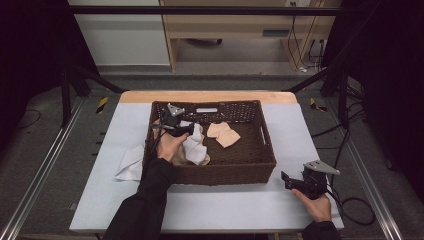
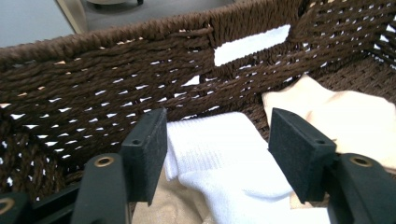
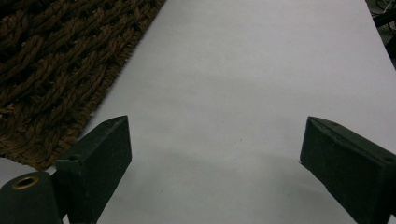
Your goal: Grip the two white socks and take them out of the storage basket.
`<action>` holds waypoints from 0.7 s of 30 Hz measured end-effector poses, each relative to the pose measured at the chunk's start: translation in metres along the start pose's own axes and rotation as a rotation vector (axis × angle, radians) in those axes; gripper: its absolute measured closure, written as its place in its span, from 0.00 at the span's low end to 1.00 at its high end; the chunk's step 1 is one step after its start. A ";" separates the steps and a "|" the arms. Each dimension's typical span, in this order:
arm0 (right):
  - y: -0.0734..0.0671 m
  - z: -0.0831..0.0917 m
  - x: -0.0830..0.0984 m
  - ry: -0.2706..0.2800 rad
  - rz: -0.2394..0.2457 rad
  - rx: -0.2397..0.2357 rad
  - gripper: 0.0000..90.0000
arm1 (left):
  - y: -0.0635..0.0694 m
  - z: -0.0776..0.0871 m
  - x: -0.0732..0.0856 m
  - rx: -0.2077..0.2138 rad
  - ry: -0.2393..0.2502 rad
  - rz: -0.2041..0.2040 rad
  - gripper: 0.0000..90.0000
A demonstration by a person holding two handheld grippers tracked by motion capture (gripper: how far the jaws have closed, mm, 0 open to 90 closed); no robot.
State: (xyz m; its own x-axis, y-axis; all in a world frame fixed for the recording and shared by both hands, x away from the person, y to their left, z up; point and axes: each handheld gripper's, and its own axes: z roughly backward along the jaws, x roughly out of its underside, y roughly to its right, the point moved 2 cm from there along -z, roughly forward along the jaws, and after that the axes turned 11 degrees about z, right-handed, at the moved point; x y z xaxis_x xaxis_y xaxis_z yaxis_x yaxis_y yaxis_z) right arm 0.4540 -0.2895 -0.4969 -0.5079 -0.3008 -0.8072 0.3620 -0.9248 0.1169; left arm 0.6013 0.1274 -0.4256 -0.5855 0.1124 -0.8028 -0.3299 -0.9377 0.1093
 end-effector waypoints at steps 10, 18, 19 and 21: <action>0.000 0.000 0.000 -0.001 0.000 -0.001 0.10 | -0.008 -0.014 0.011 -0.013 -0.122 0.016 0.37; 0.000 0.000 0.000 -0.002 0.002 -0.002 0.10 | -0.007 -0.019 0.015 0.022 -0.174 0.011 0.45; 0.000 0.000 0.000 -0.002 0.002 -0.002 0.10 | -0.006 -0.019 0.016 0.024 -0.184 0.003 0.47; 0.000 0.000 0.000 -0.002 0.002 -0.003 0.10 | -0.006 -0.020 0.017 0.029 -0.200 0.004 0.53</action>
State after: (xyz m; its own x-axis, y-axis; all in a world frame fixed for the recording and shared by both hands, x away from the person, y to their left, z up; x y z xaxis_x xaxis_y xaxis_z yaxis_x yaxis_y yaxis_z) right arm 0.4540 -0.2893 -0.4971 -0.5087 -0.3030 -0.8058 0.3653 -0.9236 0.1167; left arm 0.6076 0.1287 -0.4517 -0.7215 0.1742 -0.6702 -0.3467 -0.9286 0.1319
